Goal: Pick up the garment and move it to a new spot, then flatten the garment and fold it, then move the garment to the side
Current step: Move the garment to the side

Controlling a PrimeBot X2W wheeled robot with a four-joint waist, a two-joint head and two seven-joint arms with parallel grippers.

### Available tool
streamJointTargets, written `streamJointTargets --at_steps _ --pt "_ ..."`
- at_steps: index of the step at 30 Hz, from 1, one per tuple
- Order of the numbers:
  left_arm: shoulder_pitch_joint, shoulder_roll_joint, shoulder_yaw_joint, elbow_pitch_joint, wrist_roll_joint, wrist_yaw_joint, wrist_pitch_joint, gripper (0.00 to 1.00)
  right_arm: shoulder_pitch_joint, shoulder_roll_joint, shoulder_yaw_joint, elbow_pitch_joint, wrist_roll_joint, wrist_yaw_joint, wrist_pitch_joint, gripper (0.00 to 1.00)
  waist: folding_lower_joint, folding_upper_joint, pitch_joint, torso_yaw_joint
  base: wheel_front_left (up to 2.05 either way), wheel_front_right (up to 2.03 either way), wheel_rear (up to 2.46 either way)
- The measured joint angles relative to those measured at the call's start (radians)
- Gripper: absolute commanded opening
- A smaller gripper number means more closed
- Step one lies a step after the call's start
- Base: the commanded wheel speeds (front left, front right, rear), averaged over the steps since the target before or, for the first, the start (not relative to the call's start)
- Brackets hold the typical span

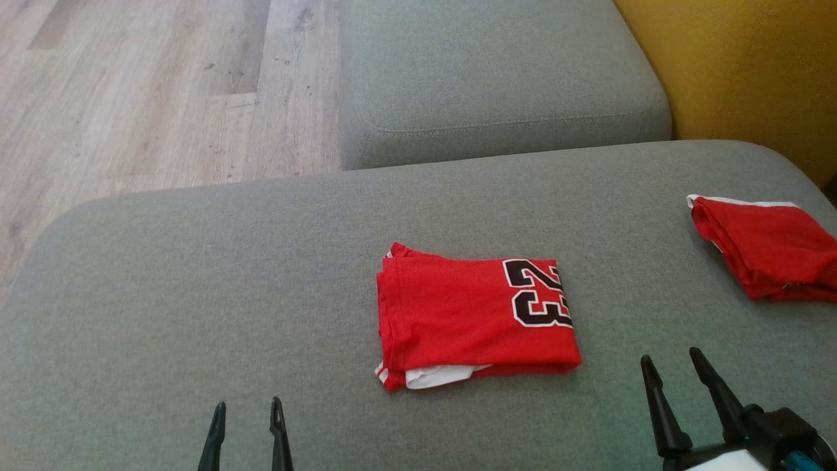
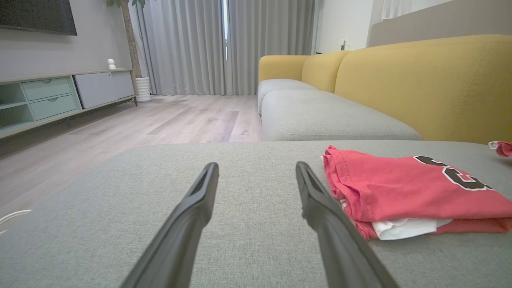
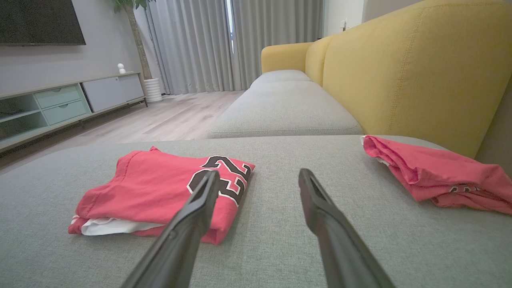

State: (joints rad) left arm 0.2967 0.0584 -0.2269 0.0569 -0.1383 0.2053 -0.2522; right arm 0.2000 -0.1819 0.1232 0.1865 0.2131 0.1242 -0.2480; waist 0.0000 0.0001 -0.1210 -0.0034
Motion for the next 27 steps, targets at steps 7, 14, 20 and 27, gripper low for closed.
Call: streamJointTargets --at_steps 7,14,20,27 --pt "0.000 0.000 -0.005 -0.001 0.000 -0.003 0.000 1.00 0.000 -0.001 0.000 0.005 0.002 0.000 0.000 1.00 0.0000 0.0000 -0.002 0.000 0.00 0.00 0.00" --pt "0.001 0.000 -0.011 -0.001 0.001 -0.004 0.000 1.00 0.000 -0.001 0.001 0.008 0.002 0.000 0.000 1.00 0.0000 0.0000 0.000 0.010 0.00 0.00 0.00" --pt "0.000 0.000 -0.012 0.000 0.011 -0.006 0.000 1.00 0.000 -0.001 -0.001 0.013 0.002 0.000 0.000 1.00 0.0001 0.0000 0.010 0.026 0.00 0.00 0.00" --pt "-0.002 0.000 -0.032 0.000 0.016 -0.013 0.000 1.00 -0.007 -0.017 0.001 0.064 0.023 0.000 0.000 1.00 0.0000 0.0000 0.047 0.058 0.00 0.00 0.00"
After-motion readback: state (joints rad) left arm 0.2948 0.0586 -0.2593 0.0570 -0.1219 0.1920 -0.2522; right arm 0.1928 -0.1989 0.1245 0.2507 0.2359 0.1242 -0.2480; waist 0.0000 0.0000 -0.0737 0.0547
